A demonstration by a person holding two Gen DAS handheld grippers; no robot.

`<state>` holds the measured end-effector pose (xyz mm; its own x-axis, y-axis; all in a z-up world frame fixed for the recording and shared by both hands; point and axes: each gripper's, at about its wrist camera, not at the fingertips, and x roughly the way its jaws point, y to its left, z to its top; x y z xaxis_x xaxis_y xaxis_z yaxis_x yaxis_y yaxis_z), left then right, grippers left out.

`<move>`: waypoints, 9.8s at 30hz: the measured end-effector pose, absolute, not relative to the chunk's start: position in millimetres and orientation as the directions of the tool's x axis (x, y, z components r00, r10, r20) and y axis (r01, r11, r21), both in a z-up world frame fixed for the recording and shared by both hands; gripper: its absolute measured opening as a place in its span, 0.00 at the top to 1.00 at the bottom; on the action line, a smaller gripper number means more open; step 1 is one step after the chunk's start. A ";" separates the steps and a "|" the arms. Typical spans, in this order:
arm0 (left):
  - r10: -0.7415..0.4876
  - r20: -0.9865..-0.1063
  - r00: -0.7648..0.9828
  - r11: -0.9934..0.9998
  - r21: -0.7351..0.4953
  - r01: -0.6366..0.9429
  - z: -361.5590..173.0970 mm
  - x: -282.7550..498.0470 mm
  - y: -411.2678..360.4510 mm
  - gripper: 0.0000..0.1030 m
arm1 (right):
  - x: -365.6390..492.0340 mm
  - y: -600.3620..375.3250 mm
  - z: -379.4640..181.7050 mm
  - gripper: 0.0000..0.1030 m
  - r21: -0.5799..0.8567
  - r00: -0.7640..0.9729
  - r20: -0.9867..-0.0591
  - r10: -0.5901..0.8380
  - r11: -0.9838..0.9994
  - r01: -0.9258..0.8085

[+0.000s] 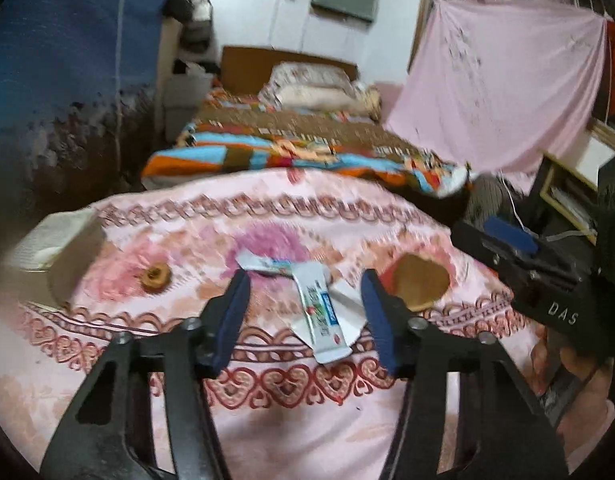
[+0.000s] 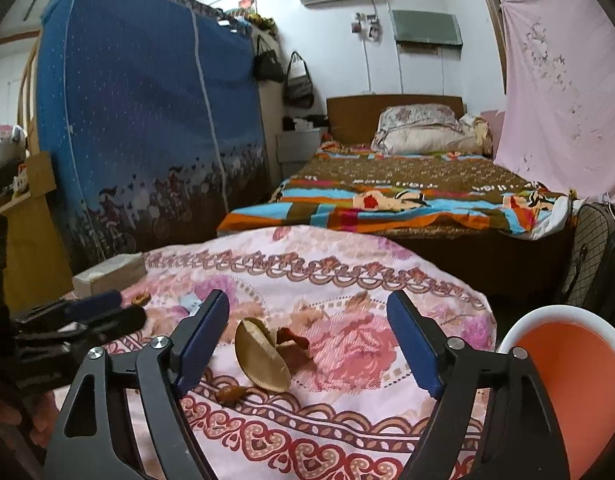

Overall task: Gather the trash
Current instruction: 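Grasp the tan peel with the right tool while the left tool grasps the white toothpaste tube, then carry both items over the bucket and open both tools to release them, then move both tools back over the white paper and brown item on the bed, then grasp the small brown item with the right tool while the left tool grasps the white paper, then carry both items over the bucket and open both tools to drop them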

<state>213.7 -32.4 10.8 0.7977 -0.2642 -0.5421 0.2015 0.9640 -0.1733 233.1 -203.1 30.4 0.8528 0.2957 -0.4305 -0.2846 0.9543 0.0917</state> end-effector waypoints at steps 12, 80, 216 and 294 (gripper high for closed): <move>-0.285 -0.681 0.674 0.956 -0.156 0.247 -8.6 233.0 -47.7 0.83 | 249.8 -196.1 18.4 0.47 0.134 0.773 -0.534 0.342 0.937 -0.322; -0.333 -0.277 0.901 0.943 -0.096 0.319 56.4 166.1 -69.4 0.94 | 168.0 -220.6 58.7 0.96 0.040 0.956 -0.106 0.274 0.962 -0.271; -0.251 -0.488 0.836 0.966 -0.183 0.183 20.2 189.5 -15.6 0.54 | 203.2 -202.8 35.7 0.31 0.060 0.865 -0.392 0.313 0.947 -0.316; -0.304 -0.337 0.891 0.947 -0.210 0.243 44.8 170.4 -47.9 1.00 | 183.5 -207.5 41.6 0.76 0.098 0.870 -0.303 0.389 0.921 -0.378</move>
<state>170.4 -47.9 44.8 0.8910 -0.3037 -0.3374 0.2433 0.9470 -0.2098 183.5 -207.5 41.6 0.8698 0.3894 -0.3029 -0.3781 0.9206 0.0977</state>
